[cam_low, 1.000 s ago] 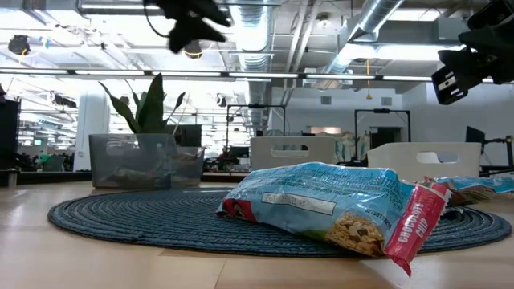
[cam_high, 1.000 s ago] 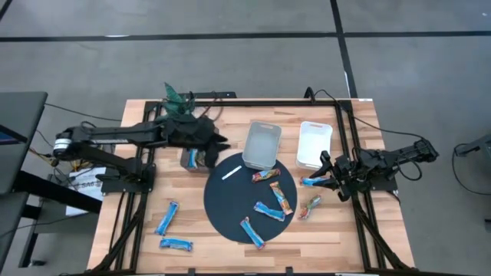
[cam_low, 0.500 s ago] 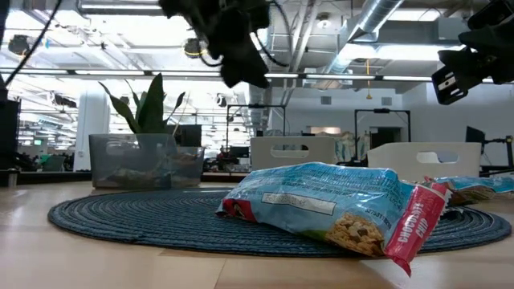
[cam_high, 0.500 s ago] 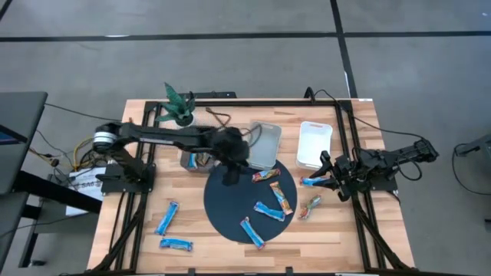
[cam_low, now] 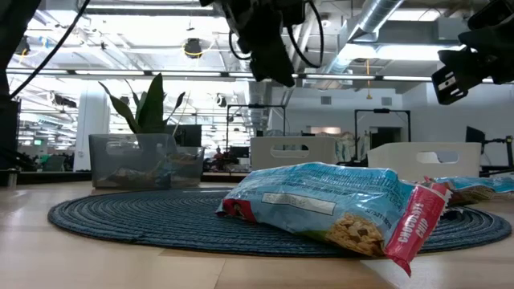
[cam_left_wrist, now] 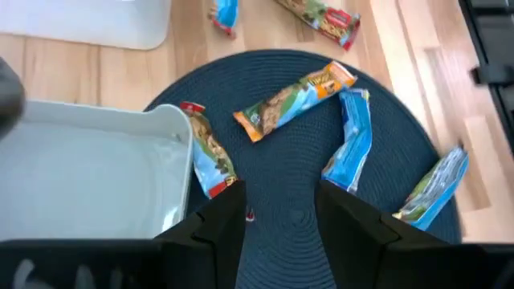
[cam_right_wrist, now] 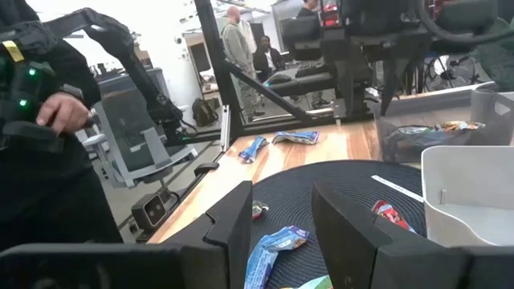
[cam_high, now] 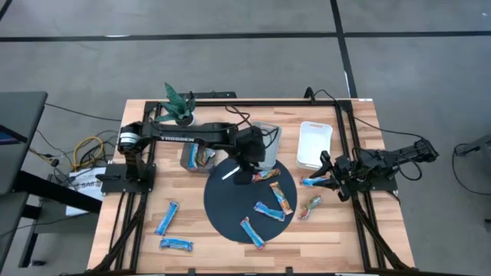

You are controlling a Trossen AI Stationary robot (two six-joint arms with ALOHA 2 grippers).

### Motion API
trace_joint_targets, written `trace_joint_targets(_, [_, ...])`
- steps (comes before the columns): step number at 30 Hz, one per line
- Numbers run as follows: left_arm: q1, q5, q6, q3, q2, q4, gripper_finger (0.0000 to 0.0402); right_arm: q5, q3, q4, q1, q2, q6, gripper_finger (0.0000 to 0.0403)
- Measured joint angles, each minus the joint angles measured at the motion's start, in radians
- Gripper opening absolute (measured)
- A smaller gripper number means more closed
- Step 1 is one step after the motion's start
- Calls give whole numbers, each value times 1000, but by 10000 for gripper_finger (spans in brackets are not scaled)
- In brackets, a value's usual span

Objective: Pick and place Granola Bars by type
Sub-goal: Put the yellow granola bar into the black bin

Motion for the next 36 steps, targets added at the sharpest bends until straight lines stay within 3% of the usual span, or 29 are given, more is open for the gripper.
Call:
trace_joint_targets(11, [-12, -1, -249, 35, -8, -90, 141, 37, -1, 11, 0, 0, 0, 122])
trace_joint_targets(17, [-39, -9, -387, 34, -35, -178, 141, 44, -3, 186, 3, 0, 214, 122])
trace_joint_targets(22, [-70, -39, -473, 34, -75, -230, 141, 120, -1, 264, -13, 2, 233, 122])
trace_joint_targets(29, [-122, -165, -530, 34, -184, -324, 124, 95, 28, 214, -16, 77, 195, 122])
trace_joint_targets(36, [-169, -394, -574, -2, -340, -389, 96, 99, 250, 0, -17, 359, 122, 122])
